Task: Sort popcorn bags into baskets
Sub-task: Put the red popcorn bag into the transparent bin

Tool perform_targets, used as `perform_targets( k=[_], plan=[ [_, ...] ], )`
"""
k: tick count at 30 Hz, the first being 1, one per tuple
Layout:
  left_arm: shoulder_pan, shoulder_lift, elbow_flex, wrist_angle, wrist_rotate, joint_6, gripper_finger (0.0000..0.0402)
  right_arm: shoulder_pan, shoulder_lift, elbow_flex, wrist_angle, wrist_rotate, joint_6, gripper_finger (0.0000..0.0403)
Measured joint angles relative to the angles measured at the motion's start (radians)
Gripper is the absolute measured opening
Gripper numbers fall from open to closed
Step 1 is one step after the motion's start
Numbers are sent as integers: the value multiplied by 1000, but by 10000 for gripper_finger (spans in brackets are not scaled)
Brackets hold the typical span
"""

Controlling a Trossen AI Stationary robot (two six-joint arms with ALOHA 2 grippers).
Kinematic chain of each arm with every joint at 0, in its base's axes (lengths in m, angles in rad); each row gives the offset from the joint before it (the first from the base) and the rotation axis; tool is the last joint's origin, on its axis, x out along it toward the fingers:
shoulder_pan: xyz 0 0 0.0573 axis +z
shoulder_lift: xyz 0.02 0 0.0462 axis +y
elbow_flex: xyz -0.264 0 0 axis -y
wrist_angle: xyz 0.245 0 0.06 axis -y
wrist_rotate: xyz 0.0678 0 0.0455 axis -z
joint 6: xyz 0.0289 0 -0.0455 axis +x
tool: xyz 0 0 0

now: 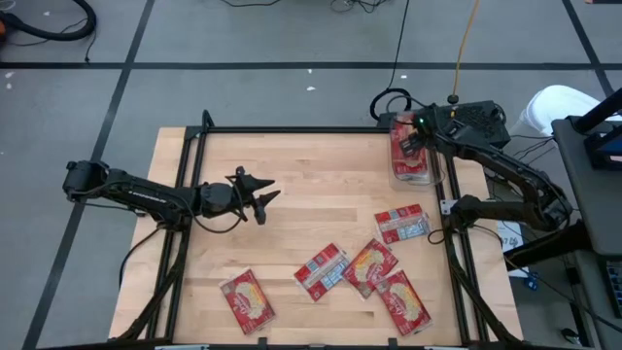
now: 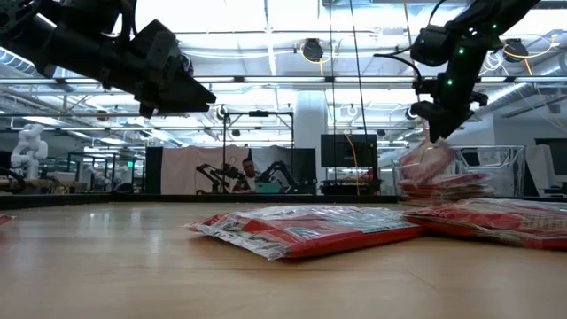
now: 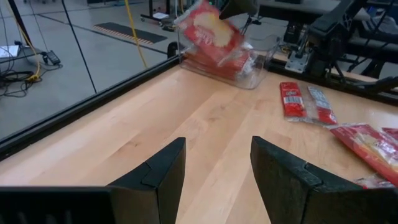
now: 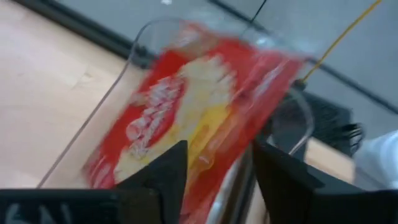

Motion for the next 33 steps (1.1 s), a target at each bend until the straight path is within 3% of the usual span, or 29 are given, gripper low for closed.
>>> perform_targets(
  k=[4,8,14,24,33],
  plan=[
    [0,0,0,13,0,4,184,31,-8,0,31,77,-40,192],
    [0,0,0,13,-1,4,184,66,-17,0,41,12,-36,186],
    [22,0,0,14,-1,4,184,96,10,0,41,-109,40,132],
    [36,0,0,16,2,-1,184,96,142,0,-22,-106,74,14],
    [36,0,0,16,53,-19,184,93,215,0,-55,-4,81,12]
  ],
)
